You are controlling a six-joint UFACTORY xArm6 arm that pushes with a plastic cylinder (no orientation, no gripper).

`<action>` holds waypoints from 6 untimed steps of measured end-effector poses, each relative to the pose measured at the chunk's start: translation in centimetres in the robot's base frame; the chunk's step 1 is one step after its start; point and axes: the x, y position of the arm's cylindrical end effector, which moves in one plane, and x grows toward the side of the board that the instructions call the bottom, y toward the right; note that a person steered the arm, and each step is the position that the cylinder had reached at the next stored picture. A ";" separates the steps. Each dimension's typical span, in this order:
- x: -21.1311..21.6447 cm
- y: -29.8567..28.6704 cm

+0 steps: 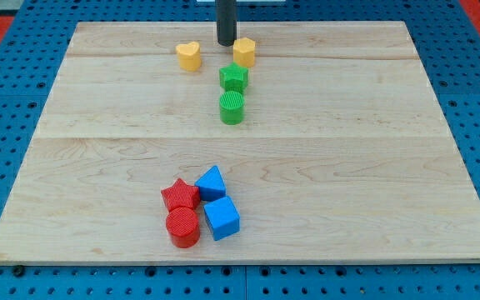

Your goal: Push the yellow heart towards the left side of the board

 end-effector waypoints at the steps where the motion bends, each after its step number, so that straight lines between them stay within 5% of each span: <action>1: 1.5 -1.8; 3: 4.4 -4.8; 6: 3.2 -15.0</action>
